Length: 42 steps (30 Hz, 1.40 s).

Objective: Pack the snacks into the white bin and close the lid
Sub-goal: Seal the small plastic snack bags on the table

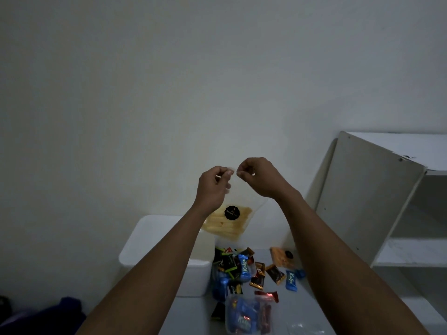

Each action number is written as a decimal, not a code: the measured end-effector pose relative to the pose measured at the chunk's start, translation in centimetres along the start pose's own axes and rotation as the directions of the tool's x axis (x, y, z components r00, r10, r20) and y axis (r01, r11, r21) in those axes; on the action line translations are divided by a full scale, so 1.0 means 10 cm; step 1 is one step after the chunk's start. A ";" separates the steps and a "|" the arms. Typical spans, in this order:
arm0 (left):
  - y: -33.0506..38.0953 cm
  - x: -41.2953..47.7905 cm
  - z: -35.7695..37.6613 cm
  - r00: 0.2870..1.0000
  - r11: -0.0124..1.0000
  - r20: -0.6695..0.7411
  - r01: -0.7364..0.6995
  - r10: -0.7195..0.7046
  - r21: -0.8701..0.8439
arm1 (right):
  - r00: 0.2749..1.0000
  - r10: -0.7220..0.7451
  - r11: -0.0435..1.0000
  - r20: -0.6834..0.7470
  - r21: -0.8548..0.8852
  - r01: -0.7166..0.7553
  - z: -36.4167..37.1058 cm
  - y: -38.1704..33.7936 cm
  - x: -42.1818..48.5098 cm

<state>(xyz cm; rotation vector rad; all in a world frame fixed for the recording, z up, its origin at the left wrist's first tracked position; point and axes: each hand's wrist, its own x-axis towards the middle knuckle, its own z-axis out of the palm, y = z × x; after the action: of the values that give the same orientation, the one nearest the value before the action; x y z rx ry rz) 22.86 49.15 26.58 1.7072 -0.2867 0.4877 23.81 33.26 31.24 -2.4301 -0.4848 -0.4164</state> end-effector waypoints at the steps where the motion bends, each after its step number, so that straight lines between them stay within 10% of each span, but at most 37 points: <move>1: 0.00 0.00 -0.01 1.000 1.000 0.000 0.004 -0.004 -0.007 | 1.000 -0.004 1.000 -0.004 -0.007 0.004 0.01 -0.01 0.00; 42: 0.08 0.10 0.06 0.983 0.982 -0.007 0.183 -0.183 -0.040 | 0.999 0.027 0.995 0.024 -0.093 -0.025 -0.01 0.14 -0.13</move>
<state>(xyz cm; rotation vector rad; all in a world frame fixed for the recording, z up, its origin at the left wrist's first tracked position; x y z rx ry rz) 23.48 48.50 27.62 1.6737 -0.1282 0.3533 23.28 31.83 30.05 -2.5314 -0.4529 -0.4062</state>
